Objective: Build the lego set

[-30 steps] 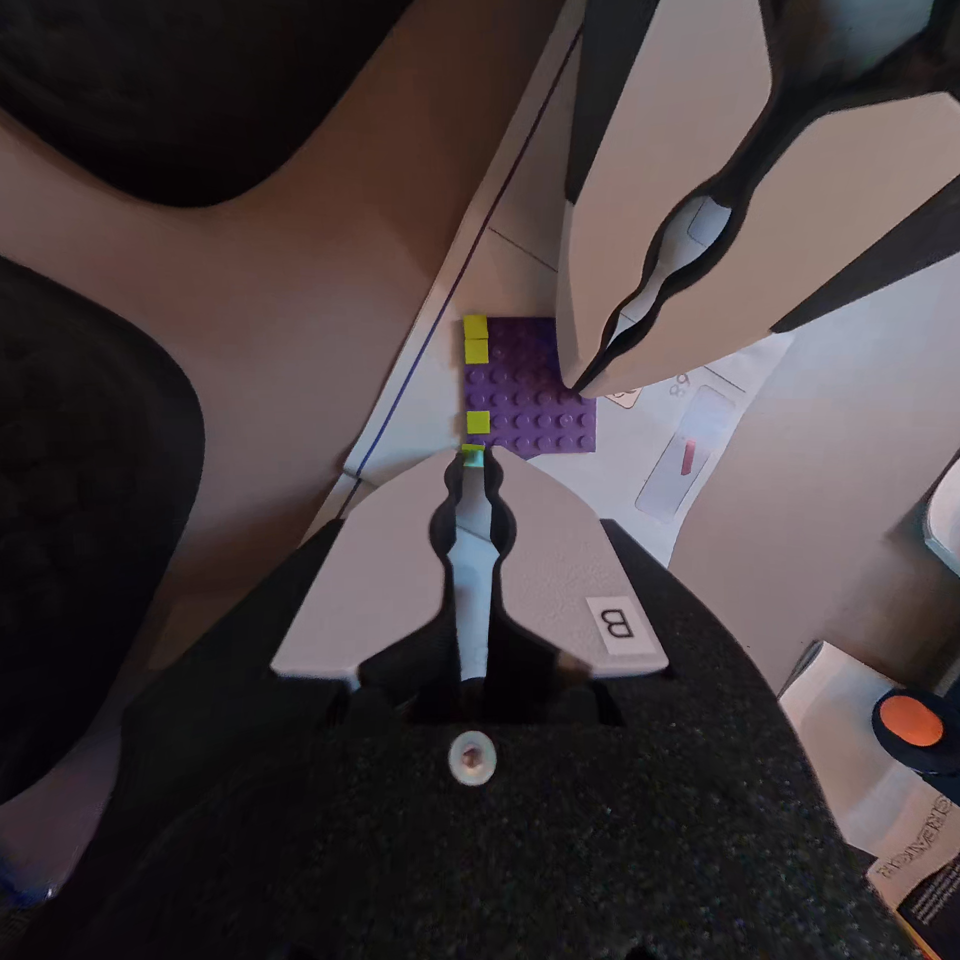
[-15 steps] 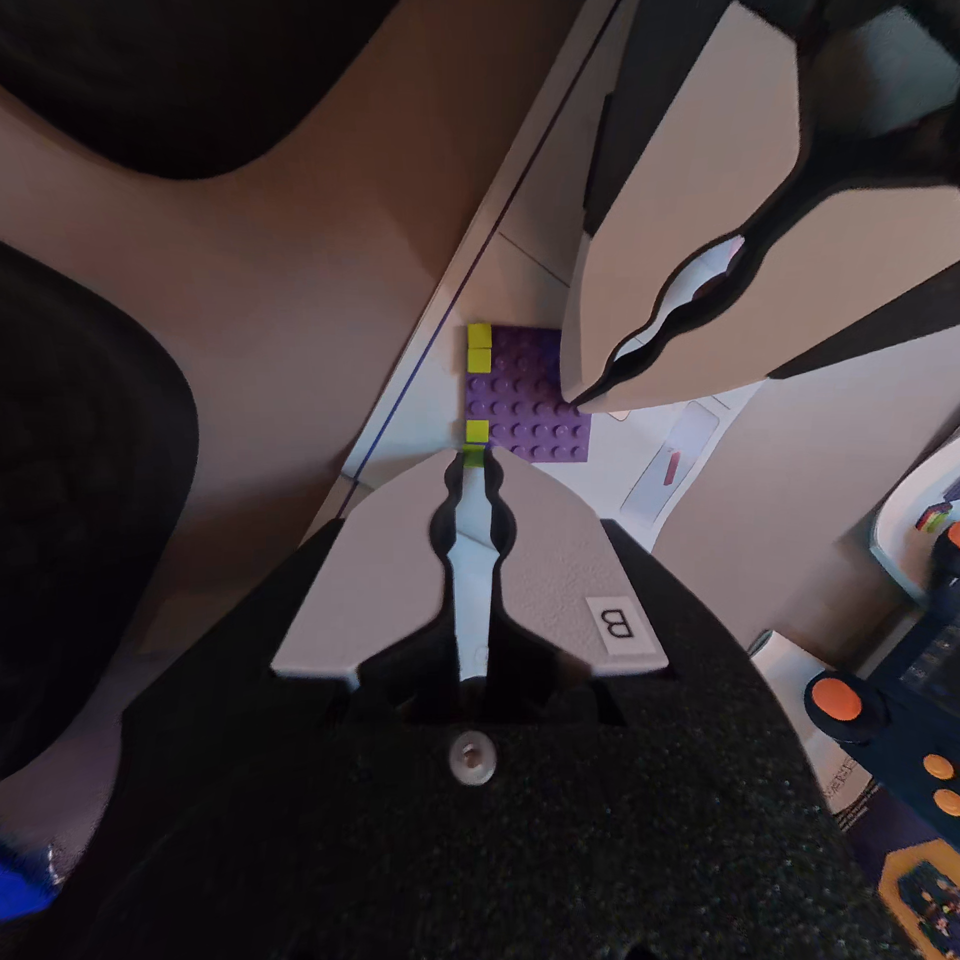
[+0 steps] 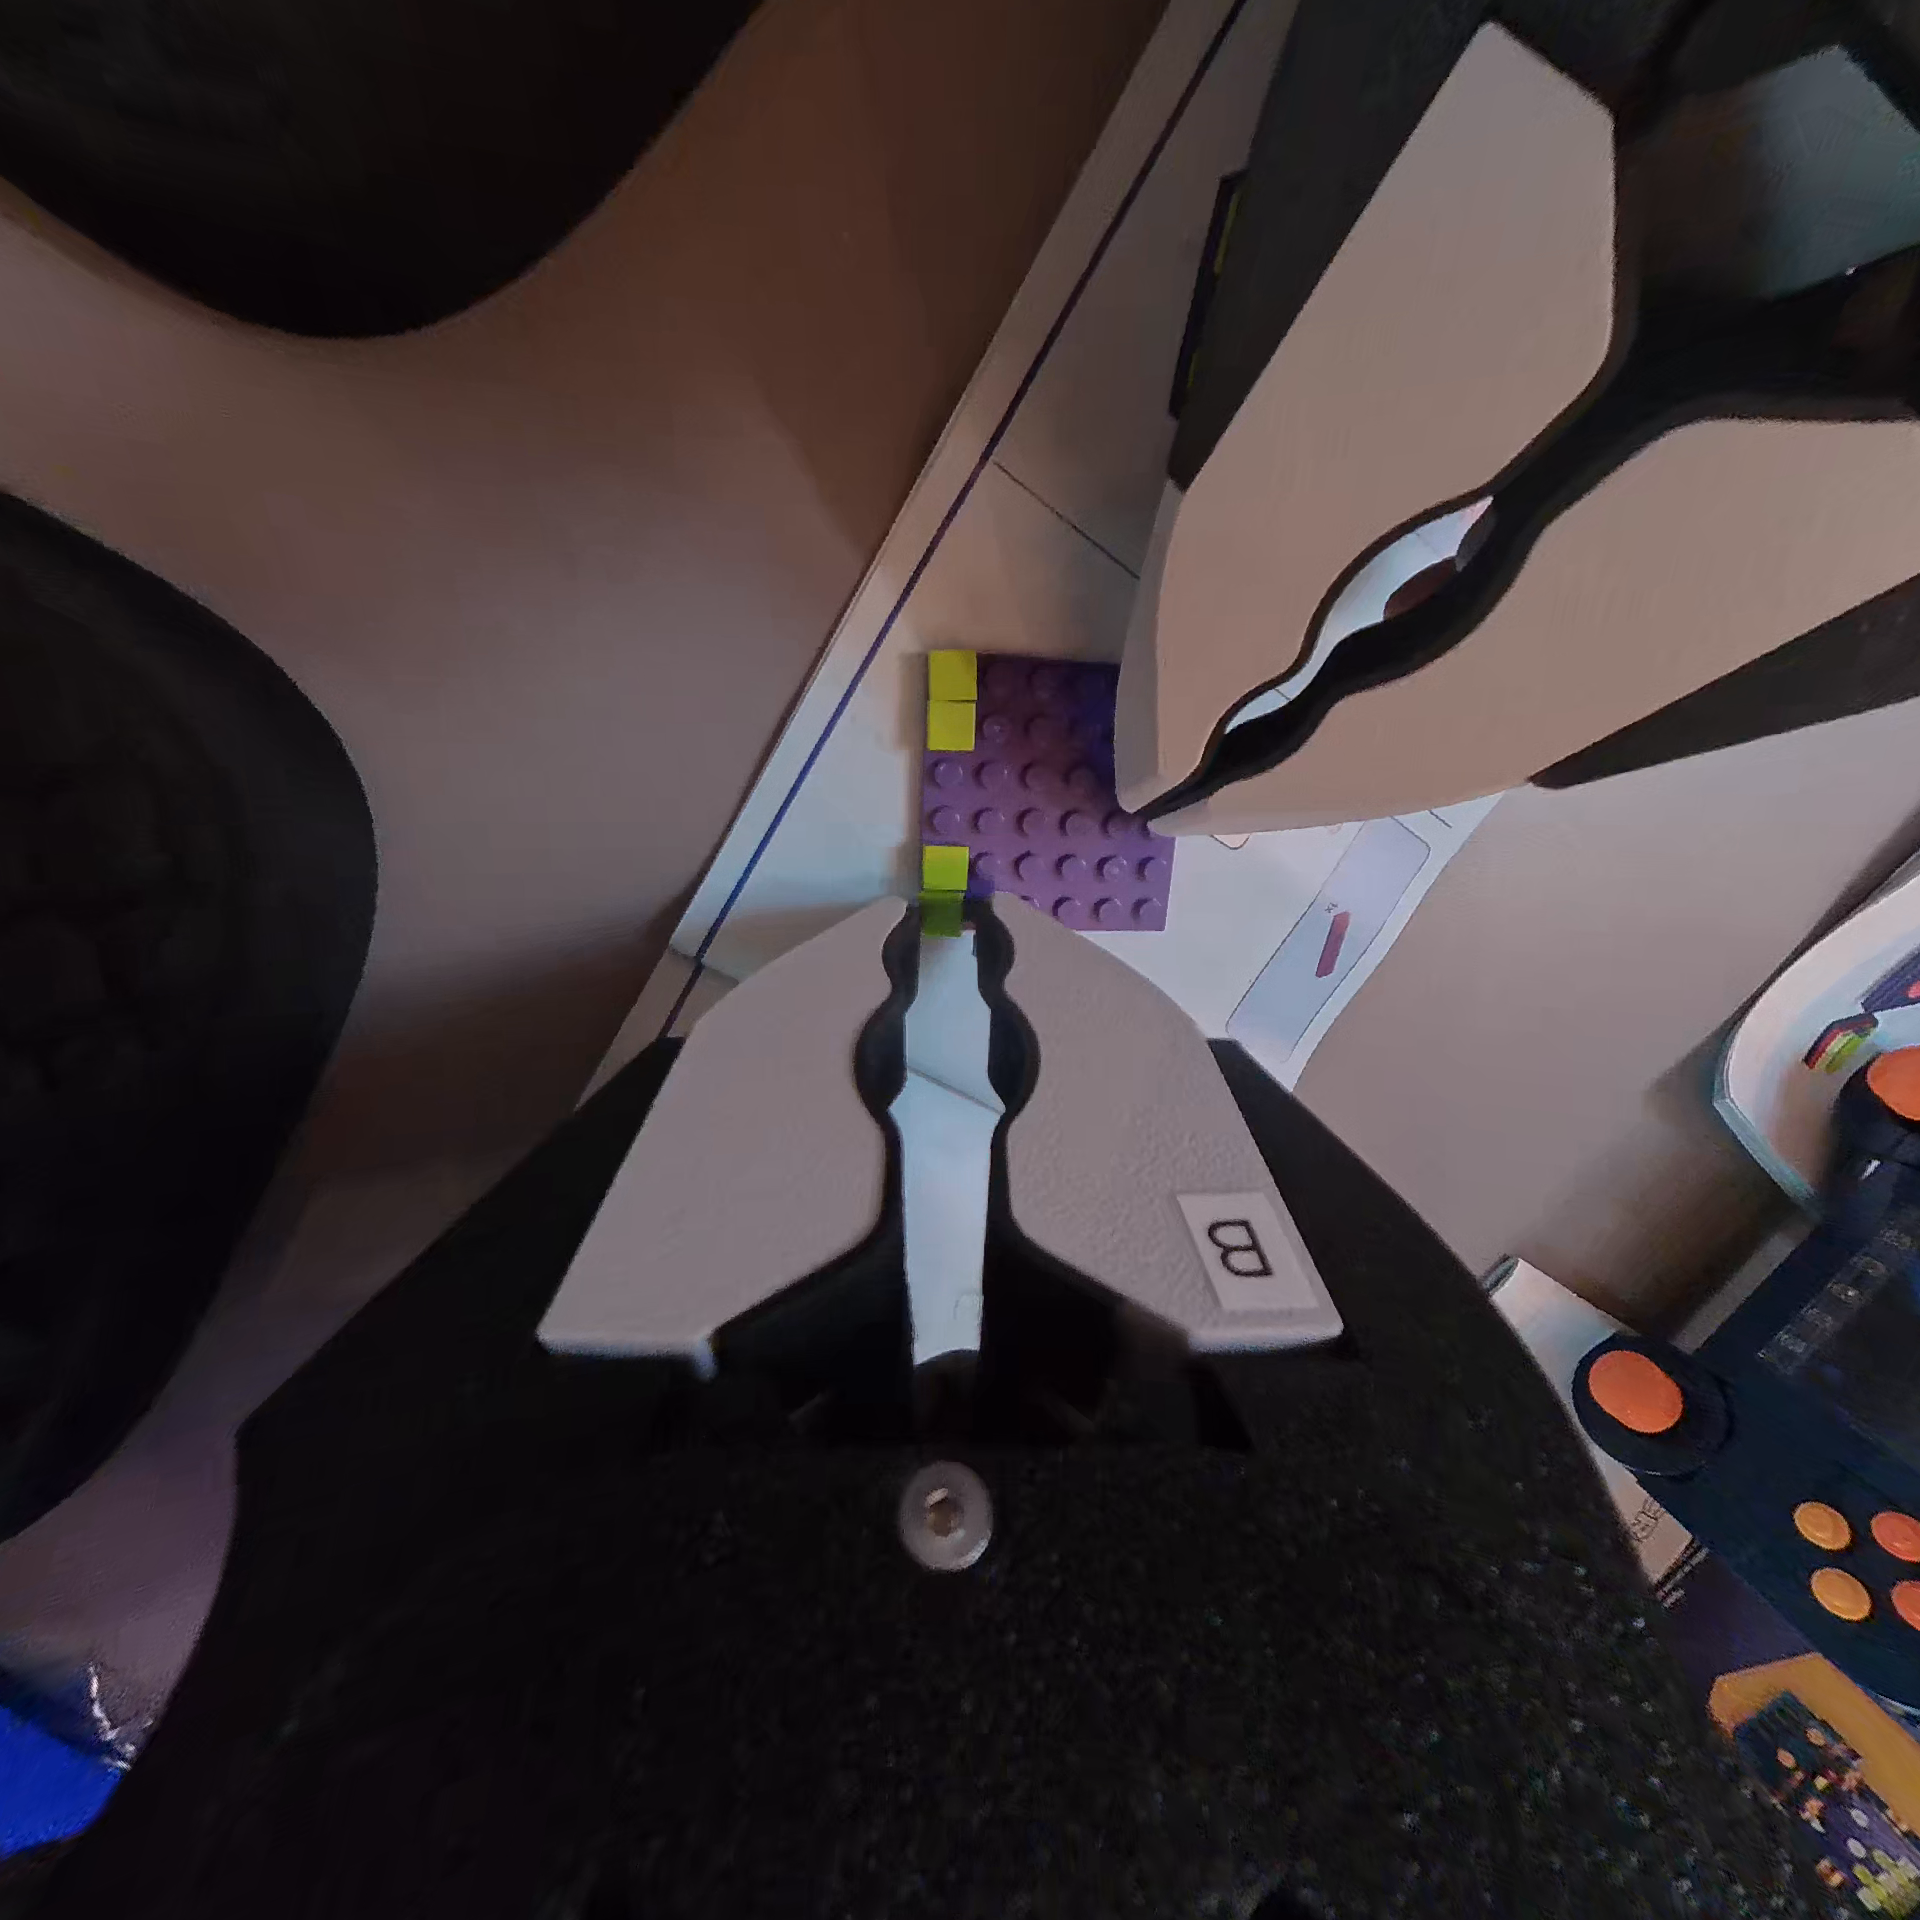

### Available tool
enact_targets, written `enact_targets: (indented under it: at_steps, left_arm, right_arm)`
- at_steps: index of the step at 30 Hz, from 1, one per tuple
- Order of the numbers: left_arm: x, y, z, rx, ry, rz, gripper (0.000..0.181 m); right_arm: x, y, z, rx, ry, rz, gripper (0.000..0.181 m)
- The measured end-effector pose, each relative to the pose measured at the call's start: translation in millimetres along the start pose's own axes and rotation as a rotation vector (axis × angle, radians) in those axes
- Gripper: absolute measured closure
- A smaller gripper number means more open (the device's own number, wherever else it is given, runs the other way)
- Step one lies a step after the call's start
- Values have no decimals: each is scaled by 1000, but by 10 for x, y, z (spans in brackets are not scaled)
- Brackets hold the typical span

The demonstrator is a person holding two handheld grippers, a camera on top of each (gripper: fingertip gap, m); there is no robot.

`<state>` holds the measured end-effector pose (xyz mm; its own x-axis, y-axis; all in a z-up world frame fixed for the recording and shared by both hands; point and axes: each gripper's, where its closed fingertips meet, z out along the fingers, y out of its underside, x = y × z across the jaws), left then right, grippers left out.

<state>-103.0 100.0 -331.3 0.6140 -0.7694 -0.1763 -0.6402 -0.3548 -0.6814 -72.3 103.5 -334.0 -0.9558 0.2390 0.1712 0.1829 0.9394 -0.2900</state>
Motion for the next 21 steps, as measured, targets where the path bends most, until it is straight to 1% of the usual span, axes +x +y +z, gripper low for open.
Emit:
enact_targets:
  at_steps: [21]
  left_arm:
    - [0,-2,1,6,0,-2,181]
  right_arm:
    - [26,-2,-12,11,17,11,168]
